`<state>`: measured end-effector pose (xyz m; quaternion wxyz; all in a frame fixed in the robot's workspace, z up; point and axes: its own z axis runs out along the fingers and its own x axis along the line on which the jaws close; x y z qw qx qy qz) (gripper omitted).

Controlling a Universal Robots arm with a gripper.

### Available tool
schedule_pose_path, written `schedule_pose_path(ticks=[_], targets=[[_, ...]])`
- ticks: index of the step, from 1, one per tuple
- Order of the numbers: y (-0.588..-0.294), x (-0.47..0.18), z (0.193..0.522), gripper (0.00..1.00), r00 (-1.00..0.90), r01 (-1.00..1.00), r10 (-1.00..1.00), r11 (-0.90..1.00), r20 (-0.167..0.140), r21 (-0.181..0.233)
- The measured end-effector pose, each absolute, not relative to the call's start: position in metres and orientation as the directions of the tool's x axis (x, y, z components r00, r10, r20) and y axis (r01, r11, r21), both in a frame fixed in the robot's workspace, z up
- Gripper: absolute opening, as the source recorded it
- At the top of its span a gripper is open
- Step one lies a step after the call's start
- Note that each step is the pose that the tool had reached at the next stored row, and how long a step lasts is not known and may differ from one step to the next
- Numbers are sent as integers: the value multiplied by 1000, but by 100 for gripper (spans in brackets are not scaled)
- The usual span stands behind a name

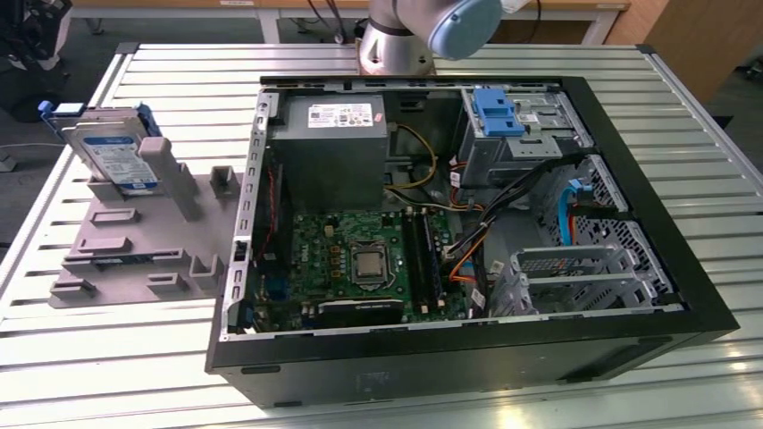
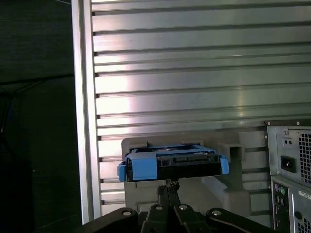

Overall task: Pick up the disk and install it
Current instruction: 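Reach for the disk, then pick up the disk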

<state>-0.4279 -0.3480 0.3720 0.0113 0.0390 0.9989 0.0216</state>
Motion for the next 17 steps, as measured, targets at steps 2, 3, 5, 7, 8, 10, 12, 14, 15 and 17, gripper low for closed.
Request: schedule_pose_path(ticks=[2, 3, 5, 7, 8, 10, 12, 14, 15, 17], targets=[[-347, -432, 372, 11, -997, 78, 79, 996, -21, 44], [-347, -433, 371, 11, -997, 78, 79, 996, -21, 44], [-347, -433, 371, 11, -997, 77, 78, 996, -21, 44], [-346, -434, 371, 11, -997, 78, 79, 996, -21, 44], [-346, -434, 371, 11, -997, 78, 79, 996, -21, 44], [-346, -434, 371, 11, -997, 78, 79, 996, -21, 44], [-345, -435, 371, 11, -997, 78, 79, 996, -21, 44], [-345, -435, 371, 11, -997, 78, 79, 996, -21, 44], [-345, -435, 371, 11, -997, 77, 78, 996, -21, 44], [-345, -435, 371, 11, -997, 78, 79, 996, -21, 44]])
